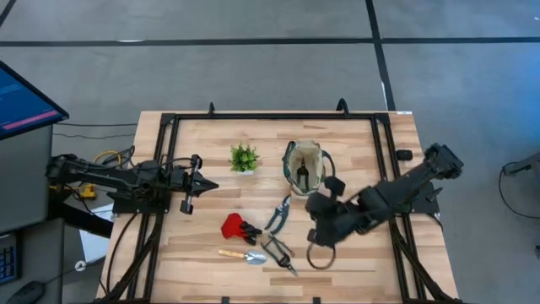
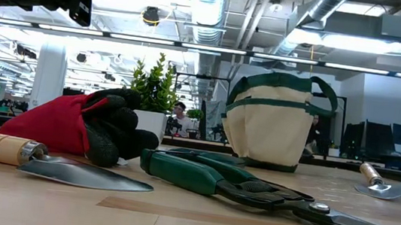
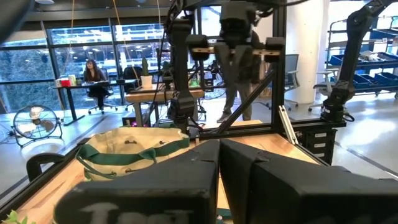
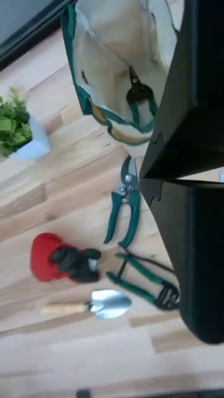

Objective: Pick & Place Garden tools in Gardening bag
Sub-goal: Put the green shear scissors into the white gardening bag

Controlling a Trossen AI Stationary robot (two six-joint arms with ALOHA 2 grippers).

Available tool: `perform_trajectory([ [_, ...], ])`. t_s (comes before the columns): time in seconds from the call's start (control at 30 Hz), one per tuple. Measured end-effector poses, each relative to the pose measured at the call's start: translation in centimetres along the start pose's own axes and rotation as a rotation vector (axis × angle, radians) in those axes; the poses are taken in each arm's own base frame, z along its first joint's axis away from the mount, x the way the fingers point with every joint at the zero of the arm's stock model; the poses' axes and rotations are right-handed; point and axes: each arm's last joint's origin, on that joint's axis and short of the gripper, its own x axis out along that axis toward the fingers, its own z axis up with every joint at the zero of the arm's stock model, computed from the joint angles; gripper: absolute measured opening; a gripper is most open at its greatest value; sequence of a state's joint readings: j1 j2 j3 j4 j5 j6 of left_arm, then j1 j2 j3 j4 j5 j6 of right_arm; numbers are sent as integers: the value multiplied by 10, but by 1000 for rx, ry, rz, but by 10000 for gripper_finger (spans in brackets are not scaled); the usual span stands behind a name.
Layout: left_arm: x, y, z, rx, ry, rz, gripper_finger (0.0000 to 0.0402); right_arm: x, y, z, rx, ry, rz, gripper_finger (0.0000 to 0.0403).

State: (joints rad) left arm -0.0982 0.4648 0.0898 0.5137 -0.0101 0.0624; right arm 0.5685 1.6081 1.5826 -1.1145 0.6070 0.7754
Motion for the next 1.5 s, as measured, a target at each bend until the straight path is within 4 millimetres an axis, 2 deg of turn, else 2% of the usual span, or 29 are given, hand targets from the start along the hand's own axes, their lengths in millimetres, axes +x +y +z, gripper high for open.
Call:
perform_trajectory([
  [0.17, 0, 0, 0, 0, -1, 0, 3, -19, 18, -19, 21, -43, 31, 1],
  [0.37, 0, 0, 0, 0, -3, 0, 3, -29, 23, -34, 229, -45, -1, 1],
  [0.57, 0, 0, 0, 0, -4, 0, 3, -13, 29, -54, 263, 72, -147, 0],
  [0.77, 0, 0, 0, 6, -5, 1, 3, 16, 48, -74, 234, 263, -232, 0],
  [0.93, 0, 0, 0, 7, -5, 1, 3, 36, 65, -90, 9, 463, -190, 0],
  [1.07, 0, 0, 1, 7, -6, 1, 3, 54, 78, -102, -103, 557, -163, 0],
  [1.3, 0, 0, 1, 7, -8, 1, 3, 75, 86, -114, -245, 591, -190, 0],
  [1.4, 0, 0, 1, 7, -8, 1, 3, 76, 85, -112, -256, 538, -212, 0],
  [1.5, 0, 0, 1, 7, -9, 1, 3, 66, 83, -108, -238, 442, -226, 0],
])
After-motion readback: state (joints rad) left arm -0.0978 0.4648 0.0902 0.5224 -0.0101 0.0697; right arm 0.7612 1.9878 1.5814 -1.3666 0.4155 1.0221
